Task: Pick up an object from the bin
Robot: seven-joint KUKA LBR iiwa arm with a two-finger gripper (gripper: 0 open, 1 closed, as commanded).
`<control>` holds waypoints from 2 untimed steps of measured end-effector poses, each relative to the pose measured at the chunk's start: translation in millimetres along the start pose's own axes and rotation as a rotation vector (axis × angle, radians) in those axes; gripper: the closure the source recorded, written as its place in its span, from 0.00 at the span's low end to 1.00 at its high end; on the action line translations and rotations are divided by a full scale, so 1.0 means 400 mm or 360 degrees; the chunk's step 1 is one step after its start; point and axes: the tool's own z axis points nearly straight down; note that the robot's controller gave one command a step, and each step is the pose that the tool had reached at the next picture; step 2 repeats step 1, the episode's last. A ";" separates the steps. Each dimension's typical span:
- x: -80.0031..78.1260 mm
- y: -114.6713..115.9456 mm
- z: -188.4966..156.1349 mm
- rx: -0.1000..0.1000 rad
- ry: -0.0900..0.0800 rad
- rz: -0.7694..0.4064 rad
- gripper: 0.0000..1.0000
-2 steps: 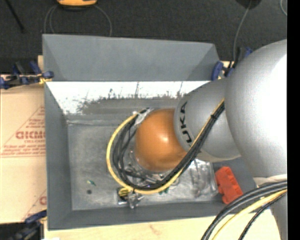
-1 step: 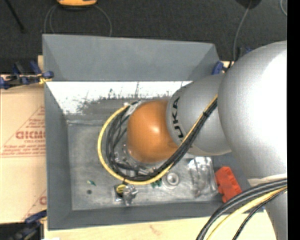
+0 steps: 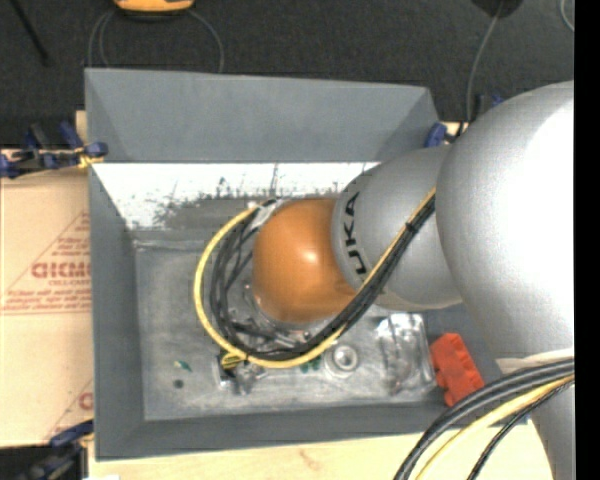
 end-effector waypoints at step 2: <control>-0.008 0.028 -0.426 -0.0001 0.0009 -0.0221 1.00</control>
Offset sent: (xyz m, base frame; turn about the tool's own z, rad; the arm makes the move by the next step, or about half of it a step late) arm -0.0067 0.0106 0.1652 -0.1400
